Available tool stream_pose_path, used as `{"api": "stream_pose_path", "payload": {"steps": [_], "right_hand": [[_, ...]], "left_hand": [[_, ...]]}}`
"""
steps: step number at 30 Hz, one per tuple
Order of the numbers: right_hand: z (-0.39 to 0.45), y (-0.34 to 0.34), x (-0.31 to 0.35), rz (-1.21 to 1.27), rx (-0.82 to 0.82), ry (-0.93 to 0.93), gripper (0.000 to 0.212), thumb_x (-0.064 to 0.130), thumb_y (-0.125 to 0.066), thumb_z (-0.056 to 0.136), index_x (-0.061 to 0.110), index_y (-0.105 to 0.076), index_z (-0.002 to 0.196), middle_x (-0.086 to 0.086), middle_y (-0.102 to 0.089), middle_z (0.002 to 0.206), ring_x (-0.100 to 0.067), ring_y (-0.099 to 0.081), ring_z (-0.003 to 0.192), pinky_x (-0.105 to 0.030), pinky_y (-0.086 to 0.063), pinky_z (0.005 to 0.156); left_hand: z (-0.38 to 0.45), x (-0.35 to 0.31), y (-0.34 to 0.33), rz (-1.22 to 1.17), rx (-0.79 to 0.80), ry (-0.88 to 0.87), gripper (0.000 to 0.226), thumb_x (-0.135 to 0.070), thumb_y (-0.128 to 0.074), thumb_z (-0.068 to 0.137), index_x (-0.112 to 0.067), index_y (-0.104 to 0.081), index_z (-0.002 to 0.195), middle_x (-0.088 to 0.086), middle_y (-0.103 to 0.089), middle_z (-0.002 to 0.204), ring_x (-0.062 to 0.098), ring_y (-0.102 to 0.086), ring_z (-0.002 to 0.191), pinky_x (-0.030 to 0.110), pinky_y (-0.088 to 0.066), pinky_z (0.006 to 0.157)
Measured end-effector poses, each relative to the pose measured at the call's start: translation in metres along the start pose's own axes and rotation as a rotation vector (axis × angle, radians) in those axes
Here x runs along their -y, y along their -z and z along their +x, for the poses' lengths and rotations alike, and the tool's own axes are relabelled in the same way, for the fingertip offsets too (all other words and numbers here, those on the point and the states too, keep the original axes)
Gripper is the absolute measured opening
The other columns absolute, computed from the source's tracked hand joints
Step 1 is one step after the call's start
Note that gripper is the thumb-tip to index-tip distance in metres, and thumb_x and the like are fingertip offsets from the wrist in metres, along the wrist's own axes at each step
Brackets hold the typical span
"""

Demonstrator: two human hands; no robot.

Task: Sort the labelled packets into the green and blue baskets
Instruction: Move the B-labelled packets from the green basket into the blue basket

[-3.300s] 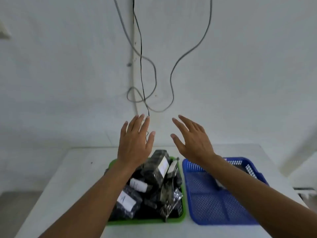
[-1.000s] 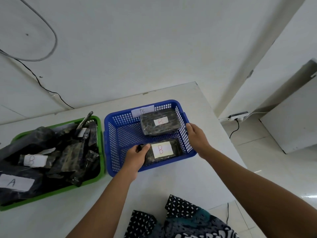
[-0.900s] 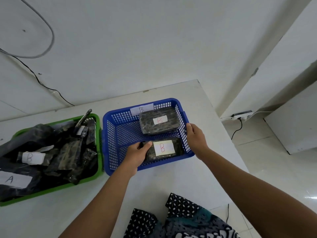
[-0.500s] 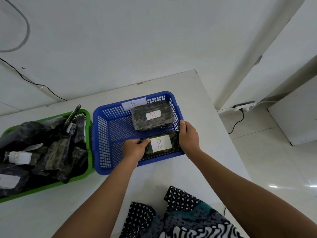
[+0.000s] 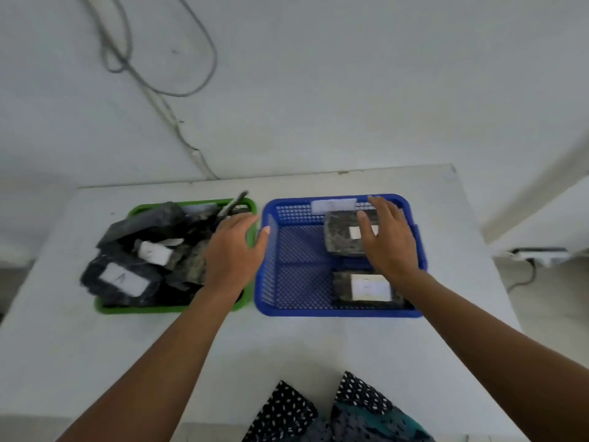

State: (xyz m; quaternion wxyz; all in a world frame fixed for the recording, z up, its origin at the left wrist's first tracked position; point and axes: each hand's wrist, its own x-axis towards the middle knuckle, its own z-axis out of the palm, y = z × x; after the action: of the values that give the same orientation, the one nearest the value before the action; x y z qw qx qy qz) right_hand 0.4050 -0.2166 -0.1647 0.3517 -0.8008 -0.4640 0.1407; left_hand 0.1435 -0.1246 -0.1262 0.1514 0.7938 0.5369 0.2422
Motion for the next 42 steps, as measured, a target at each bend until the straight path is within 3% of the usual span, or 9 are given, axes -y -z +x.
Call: {"api": "stream_pose_path", "payload": {"steps": [6,16,21,28,30,33,35,39,42], "right_hand": [[-0.008,-0.071,0.112,-0.036,0.193,0.344,0.050,0.038,-0.050,0.103,0.014,-0.047,0.146,-0.010,-0.048,0.150,-0.029,-0.045,0.136,-0.047,-0.042,0.109],[-0.053,-0.174,0.243,-0.048,0.344,0.689,0.049,0.037,-0.052,0.101,0.017,-0.049,0.146,-0.007,-0.049,0.150,-0.023,-0.042,0.139,-0.043,-0.036,0.113],[-0.026,-0.205,0.276,-0.138,0.425,0.679,0.051,0.036,-0.048,0.103,0.019,-0.042,0.150,-0.005,-0.040,0.156,-0.026,-0.036,0.143,-0.045,-0.031,0.117],[0.030,-0.239,0.295,-0.345,0.610,0.619,0.063,0.048,-0.054,0.098,0.026,-0.035,0.154,-0.003,-0.032,0.161,-0.022,-0.026,0.149,-0.042,-0.026,0.120],[0.040,-0.246,0.296,-0.308,0.700,0.615,0.062,0.051,-0.058,0.094,0.026,-0.043,0.149,-0.003,-0.046,0.151,-0.023,-0.037,0.141,-0.043,-0.034,0.115],[0.048,-0.252,0.293,-0.265,0.722,0.645,0.058,0.052,-0.062,0.091,0.024,-0.054,0.141,-0.003,-0.057,0.140,-0.021,-0.048,0.130,-0.039,-0.040,0.108],[0.051,-0.254,0.289,-0.192,0.684,0.669,0.051,0.049,-0.063,0.092,0.022,-0.060,0.135,-0.003,-0.061,0.135,-0.020,-0.053,0.124,-0.035,-0.041,0.105],[0.055,-0.248,0.289,-0.025,0.637,0.517,0.036,0.050,-0.056,0.097,0.029,-0.069,0.122,0.006,-0.071,0.114,-0.012,-0.062,0.102,-0.029,-0.049,0.089],[0.061,-0.239,0.297,0.101,0.640,0.357,0.033,0.055,-0.047,0.099,0.033,-0.072,0.100,0.011,-0.071,0.091,-0.008,-0.063,0.084,-0.029,-0.048,0.076]], "left_hand": [[-0.020,0.083,0.079,0.213,-0.130,-0.005,0.038,-0.029,-0.067,0.093,-0.009,-0.068,0.125,0.007,-0.063,0.132,0.026,-0.055,0.127,0.051,-0.046,0.103],[-0.063,0.197,0.145,0.232,-0.192,0.191,0.041,-0.029,-0.067,0.094,-0.011,-0.065,0.131,0.007,-0.060,0.138,0.026,-0.051,0.131,0.049,-0.045,0.105],[-0.041,0.223,0.151,0.126,-0.177,0.207,0.042,-0.035,-0.062,0.095,-0.014,-0.064,0.131,0.003,-0.059,0.138,0.022,-0.049,0.130,0.045,-0.046,0.103],[0.023,0.265,0.154,-0.045,0.127,0.181,0.057,-0.061,-0.047,0.092,-0.026,-0.059,0.136,-0.005,-0.054,0.143,0.016,-0.047,0.132,0.039,-0.040,0.111],[0.038,0.274,0.154,-0.103,0.194,0.208,0.060,-0.067,-0.041,0.089,-0.028,-0.063,0.130,-0.005,-0.057,0.140,0.013,-0.050,0.128,0.034,-0.041,0.106],[0.053,0.289,0.154,-0.176,0.266,0.227,0.036,-0.052,-0.049,0.097,-0.031,-0.069,0.119,-0.009,-0.064,0.129,0.011,-0.056,0.117,0.024,-0.038,0.093],[0.059,0.298,0.154,-0.171,0.315,0.213,0.030,-0.043,-0.057,0.097,-0.031,-0.069,0.121,-0.010,-0.064,0.130,0.011,-0.056,0.119,0.023,-0.039,0.094],[0.070,0.302,0.157,-0.220,0.291,0.201,0.050,-0.051,-0.072,0.083,-0.037,-0.063,0.129,-0.019,-0.062,0.126,0.001,-0.054,0.116,0.012,-0.036,0.092],[0.083,0.300,0.159,-0.302,0.225,0.200,0.064,-0.056,-0.080,0.072,-0.036,-0.061,0.130,-0.019,-0.063,0.121,0.001,-0.057,0.112,0.021,-0.042,0.098]]}}
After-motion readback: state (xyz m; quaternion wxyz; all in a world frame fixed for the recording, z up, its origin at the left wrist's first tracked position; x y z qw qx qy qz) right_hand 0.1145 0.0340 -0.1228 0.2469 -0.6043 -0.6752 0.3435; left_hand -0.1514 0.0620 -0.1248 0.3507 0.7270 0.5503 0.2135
